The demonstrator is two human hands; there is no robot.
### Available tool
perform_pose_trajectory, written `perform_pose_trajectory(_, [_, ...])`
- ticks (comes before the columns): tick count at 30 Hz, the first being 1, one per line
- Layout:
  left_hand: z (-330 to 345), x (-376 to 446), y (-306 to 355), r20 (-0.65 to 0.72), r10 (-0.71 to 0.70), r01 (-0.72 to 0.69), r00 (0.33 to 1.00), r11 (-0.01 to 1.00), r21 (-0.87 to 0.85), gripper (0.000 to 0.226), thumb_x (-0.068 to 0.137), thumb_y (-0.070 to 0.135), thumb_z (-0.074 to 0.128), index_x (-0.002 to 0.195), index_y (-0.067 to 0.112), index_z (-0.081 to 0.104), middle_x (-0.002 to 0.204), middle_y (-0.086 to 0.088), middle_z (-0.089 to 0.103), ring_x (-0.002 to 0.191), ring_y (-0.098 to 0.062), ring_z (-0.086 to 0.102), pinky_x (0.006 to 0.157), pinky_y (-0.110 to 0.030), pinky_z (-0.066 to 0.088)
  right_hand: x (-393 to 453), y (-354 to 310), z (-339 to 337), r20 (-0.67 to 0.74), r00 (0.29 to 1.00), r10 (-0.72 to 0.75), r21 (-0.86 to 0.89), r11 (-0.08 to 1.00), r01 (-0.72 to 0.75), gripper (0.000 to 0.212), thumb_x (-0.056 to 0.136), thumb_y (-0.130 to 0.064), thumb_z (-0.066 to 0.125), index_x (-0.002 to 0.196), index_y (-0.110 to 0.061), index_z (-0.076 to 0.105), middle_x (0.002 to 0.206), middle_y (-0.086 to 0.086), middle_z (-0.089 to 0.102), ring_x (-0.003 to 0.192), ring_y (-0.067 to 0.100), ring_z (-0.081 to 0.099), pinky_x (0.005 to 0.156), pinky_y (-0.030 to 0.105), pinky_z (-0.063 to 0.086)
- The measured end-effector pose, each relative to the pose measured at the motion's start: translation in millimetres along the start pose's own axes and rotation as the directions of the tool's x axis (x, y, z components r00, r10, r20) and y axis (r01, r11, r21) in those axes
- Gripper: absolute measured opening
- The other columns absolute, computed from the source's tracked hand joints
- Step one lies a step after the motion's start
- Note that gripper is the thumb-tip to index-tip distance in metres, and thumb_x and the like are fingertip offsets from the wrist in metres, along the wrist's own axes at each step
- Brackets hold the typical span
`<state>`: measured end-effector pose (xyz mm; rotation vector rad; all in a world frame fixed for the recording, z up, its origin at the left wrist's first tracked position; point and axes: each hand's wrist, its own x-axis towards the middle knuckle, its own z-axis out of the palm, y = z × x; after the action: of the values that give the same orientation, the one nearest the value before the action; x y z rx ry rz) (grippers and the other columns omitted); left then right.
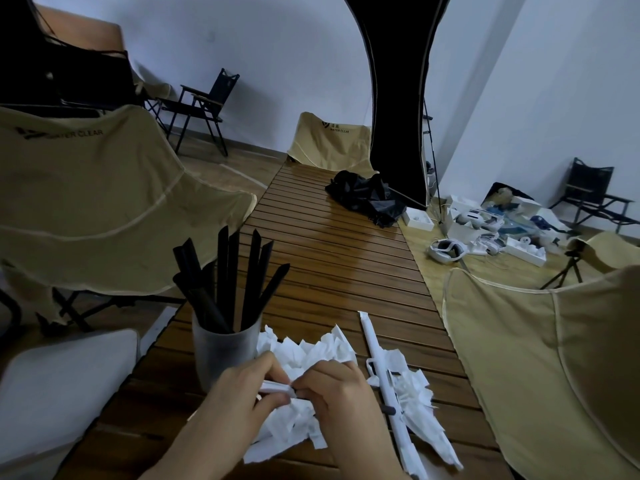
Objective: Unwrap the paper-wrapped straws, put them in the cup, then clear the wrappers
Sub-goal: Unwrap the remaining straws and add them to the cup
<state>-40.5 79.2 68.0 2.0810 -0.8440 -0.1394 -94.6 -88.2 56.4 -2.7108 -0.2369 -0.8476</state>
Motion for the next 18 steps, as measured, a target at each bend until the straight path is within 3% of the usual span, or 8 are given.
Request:
perform_pose_trajectory(5, [-4.4,5.6,2.9,0.039,-0.002,-0.002,0.999,0.994,0.108,0.007,0.088,0.029,0.066,0.088,0.034,0.06,0.081,0.018,0.062,0.083,-0.002,0.06,0.067,-0.009,0.043,0.1,-3.2,-0.1,0.017,1.0,0.02,0.032,0.999,-0.02,0.019,0.073,-0.014,0.055,0.071,-0.028,0.068,0.071,-0.015,0.063,0.061,0.001,0.053,0.06,0.012,0.039])
perform_pose_trajectory(8, [-6.4,7.7,5.4,0.023,-0.037,0.035,0.999,0.996,0.082,0.008,0.087,0.028,0.068,0.085,0.033,0.061,0.076,0.019,0.063,0.081,0.001,0.06,0.064,-0.011,0.043,-2.7,-6.5,2.6,0.077,0.991,0.112,0.113,0.986,-0.12,0.029,0.073,-0.001,0.06,0.083,-0.029,0.059,0.078,-0.013,0.059,0.062,0.006,0.055,0.051,0.021,0.047])
perform_pose_trajectory(14, [-4.2,7.5,8.4,0.027,-0.075,0.073,0.997,0.995,0.068,0.015,0.087,0.03,0.067,0.084,0.037,0.054,0.078,0.019,0.062,0.085,0.009,0.057,0.065,-0.01,0.045,-2.5,-9.0,-0.5,0.156,0.969,0.194,0.131,0.968,-0.215,0.011,0.088,-0.018,0.045,0.087,-0.024,0.054,0.083,-0.008,0.058,0.067,0.011,0.055,0.057,0.032,0.048])
perform_pose_trajectory(18, [-2.0,7.7,6.4,0.017,-0.114,0.113,0.993,0.993,0.027,0.012,0.088,0.043,0.06,0.097,0.037,0.053,0.091,0.018,0.063,0.082,0.002,0.061,0.07,-0.008,0.046,-2.3,-11.4,-7.6,0.211,0.956,0.203,0.109,0.967,-0.229,0.007,0.095,-0.018,0.044,0.095,-0.019,0.052,0.094,-0.007,0.055,0.075,0.014,0.054,0.065,0.033,0.047])
